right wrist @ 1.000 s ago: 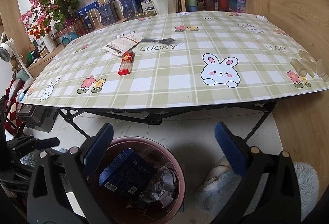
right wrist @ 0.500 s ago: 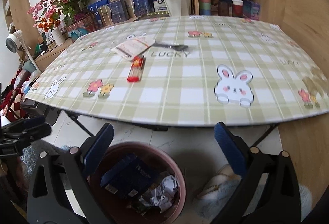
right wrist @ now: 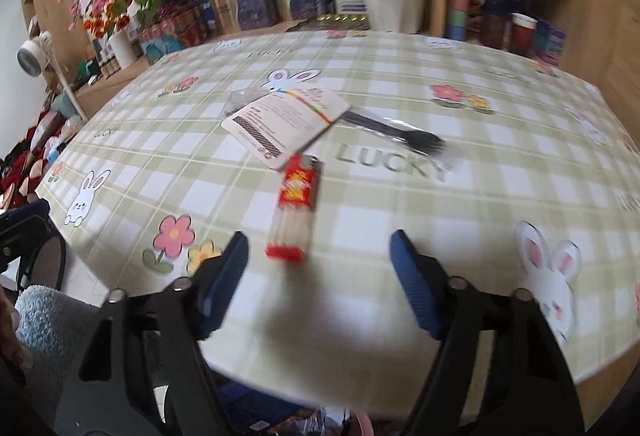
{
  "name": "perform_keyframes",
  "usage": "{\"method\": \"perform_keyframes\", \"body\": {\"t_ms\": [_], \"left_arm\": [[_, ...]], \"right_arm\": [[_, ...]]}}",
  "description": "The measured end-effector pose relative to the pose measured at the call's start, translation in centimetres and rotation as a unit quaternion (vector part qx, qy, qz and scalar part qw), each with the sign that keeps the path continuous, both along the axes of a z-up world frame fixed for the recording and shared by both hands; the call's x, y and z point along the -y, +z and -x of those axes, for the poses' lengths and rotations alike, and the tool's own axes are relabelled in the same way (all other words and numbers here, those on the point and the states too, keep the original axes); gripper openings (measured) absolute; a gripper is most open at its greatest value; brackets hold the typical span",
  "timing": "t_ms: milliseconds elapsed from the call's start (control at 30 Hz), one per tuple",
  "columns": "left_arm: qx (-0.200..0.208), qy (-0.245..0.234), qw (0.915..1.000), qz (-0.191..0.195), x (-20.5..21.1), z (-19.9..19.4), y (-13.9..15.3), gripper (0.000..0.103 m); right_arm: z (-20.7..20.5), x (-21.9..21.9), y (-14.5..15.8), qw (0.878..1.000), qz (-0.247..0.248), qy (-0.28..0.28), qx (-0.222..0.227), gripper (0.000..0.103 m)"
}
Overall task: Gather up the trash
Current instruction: 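Grasp the red lighter with the right gripper while the left grasps the white card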
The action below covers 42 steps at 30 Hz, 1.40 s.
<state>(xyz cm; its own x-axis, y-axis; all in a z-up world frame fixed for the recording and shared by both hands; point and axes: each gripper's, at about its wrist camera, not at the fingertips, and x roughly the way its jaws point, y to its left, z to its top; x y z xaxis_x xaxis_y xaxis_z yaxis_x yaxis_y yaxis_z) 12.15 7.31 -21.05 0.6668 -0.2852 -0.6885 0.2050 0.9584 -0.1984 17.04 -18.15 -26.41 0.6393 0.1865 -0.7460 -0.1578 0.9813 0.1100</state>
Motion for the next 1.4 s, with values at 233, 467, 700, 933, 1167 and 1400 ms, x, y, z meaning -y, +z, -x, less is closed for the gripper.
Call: {"method": "perform_keyframes", "body": {"t_ms": [233, 467, 700, 933, 1167, 1400], "left_arm": [[-0.008, -0.003, 0.9999, 0.007, 0.4, -2.3, -0.6, 0.085], [-0.015, -0.029, 0.9994, 0.009, 2.0, -4.2, -1.2, 0.081], [-0.059, -0.055, 0.9933, 0.083, 4.3, -7.9, -1.9, 0.056], [-0.11, -0.048, 0.9787, 0.167, 7.3, -12.5, -3.5, 0.044], [-0.142, -0.022, 0.97, 0.196, 8.7, -16.4, -5.4, 0.037], [-0.144, -0.005, 0.9673, 0.209, 9.5, -17.7, -6.3, 0.035]], "right_arm": [[-2.2, -3.2, -1.2, 0.999, 0.041, 0.019, -0.001, 0.05], [-2.6, -2.6, -0.9, 0.999, 0.023, 0.04, -0.007, 0.029], [-1.9, -0.1, -0.3, 0.999, -0.02, 0.024, 0.007, 0.026], [-0.7, 2.5, 0.4, 0.999, -0.042, -0.007, 0.024, 0.026], [-0.3, 4.4, -0.1, 0.998, -0.05, -0.023, 0.018, 0.025], [-0.4, 4.7, -0.6, 0.998, -0.056, -0.023, 0.015, 0.025]]}}
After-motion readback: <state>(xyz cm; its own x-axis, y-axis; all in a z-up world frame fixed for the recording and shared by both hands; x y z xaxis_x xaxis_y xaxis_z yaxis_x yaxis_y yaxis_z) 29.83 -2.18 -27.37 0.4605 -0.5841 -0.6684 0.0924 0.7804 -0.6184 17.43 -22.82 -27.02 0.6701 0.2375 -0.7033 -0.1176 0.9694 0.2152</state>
